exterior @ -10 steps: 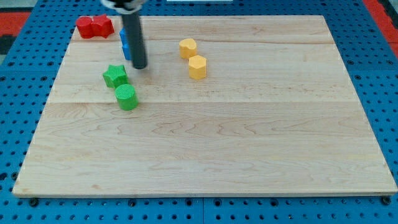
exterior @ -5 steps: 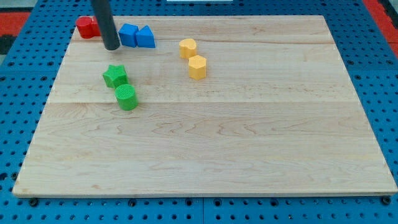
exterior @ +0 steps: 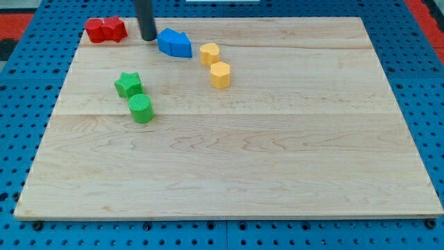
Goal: Move the triangle to the top of the heart
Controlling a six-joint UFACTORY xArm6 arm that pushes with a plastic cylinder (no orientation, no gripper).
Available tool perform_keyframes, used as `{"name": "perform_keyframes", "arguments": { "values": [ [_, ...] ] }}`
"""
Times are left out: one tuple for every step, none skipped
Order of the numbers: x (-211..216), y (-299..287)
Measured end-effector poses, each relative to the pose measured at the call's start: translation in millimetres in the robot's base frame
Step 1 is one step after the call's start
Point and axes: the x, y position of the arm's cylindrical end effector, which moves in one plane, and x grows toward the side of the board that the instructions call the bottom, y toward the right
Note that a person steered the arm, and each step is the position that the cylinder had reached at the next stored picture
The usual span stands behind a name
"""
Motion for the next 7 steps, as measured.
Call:
{"name": "perform_keyframes", "arguments": {
  "values": [
    [26, 14],
    [26, 56],
    [26, 61],
    [19, 70],
    [22, 64],
    [42, 58],
    [41, 82]
  ]
}}
